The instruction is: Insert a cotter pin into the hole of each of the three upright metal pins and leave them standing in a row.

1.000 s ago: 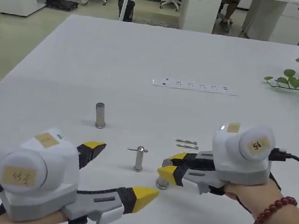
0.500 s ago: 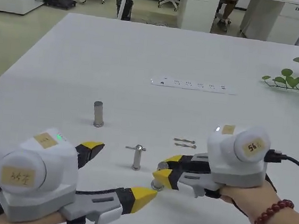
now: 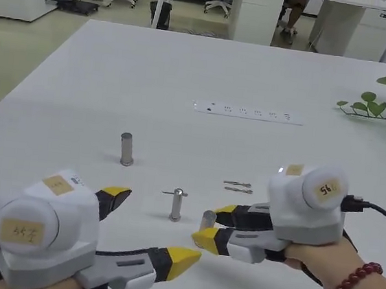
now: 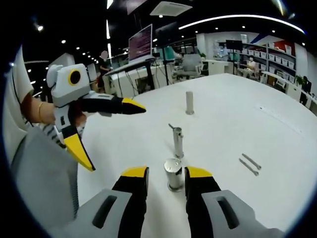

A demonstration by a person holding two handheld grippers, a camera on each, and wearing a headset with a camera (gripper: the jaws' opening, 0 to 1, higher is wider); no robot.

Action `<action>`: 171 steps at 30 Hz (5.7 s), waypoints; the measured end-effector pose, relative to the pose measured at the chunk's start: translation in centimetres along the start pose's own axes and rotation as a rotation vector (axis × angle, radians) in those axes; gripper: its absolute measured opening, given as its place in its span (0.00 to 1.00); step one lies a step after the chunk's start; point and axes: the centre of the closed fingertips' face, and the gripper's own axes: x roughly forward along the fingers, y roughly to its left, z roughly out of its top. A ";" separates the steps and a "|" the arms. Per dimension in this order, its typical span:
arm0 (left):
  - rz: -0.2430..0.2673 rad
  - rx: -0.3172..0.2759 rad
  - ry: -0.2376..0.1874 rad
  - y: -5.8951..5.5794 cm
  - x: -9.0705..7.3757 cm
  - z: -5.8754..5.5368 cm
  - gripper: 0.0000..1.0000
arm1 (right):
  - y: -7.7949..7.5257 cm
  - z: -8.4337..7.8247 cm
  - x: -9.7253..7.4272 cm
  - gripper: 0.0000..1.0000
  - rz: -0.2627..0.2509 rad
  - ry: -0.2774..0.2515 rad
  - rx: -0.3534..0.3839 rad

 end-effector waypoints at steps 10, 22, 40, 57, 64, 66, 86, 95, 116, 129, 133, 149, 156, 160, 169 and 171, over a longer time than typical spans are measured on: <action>0.006 -0.002 -0.013 0.2 -0.1 0.3 0.86 | -1.0 0.4 -2.3 0.35 0.000 0.029 -0.040; 0.004 -0.003 -0.013 0.1 -0.1 0.4 0.85 | -5.6 0.1 -3.6 0.32 -0.067 0.080 -0.063; 0.023 0.003 -0.008 0.6 -0.2 0.4 0.83 | -11.8 -0.8 -1.5 0.27 -0.132 0.209 -0.077; 0.043 -0.022 0.004 1.1 -0.3 0.1 0.81 | -13.6 -2.7 0.1 0.22 -0.105 0.297 -0.073; 0.041 -0.023 0.004 1.1 -0.4 0.2 0.80 | -14.0 -2.8 0.2 0.16 -0.104 0.338 -0.089; 0.039 -0.024 0.005 1.1 -0.4 0.2 0.80 | -14.2 -2.8 0.2 0.14 -0.111 0.365 -0.093; 0.013 -0.002 0.028 0.5 -0.2 -0.1 0.75 | -14.1 -2.9 0.7 0.03 -0.082 0.536 -0.373; 0.003 0.014 0.045 0.5 -0.2 0.1 0.68 | -13.5 -2.5 0.7 0.02 -0.097 0.505 -0.423; -0.025 0.034 0.038 0.3 0.2 2.0 0.52 | -6.2 3.9 -1.4 0.02 -0.070 0.340 -0.751; -0.032 -0.104 0.022 0.6 0.8 3.1 0.35 | -1.2 5.2 -1.5 0.02 -0.003 0.280 -0.892; -0.041 -0.127 0.021 0.4 0.9 3.3 0.25 | -0.4 5.4 -1.3 0.02 0.004 0.272 -0.926; -0.079 -0.257 0.008 -0.4 1.1 3.7 0.10 | 2.5 5.6 -1.0 0.02 0.050 0.236 -0.948; -0.087 -0.283 0.005 -0.5 1.2 3.8 0.04 | 3.1 6.1 -1.0 0.02 0.055 0.218 -0.941; -0.090 -0.296 0.007 -0.6 1.1 3.7 0.03 | 3.3 6.3 -1.0 0.02 0.056 0.215 -0.943; -0.102 -0.332 0.002 -0.6 0.9 3.7 0.01 | 3.5 6.3 -1.0 0.03 0.061 0.211 -0.944; -0.103 -0.347 -0.003 -0.6 0.9 3.7 0.01 | 3.5 6.3 -1.0 0.03 0.061 0.210 -0.936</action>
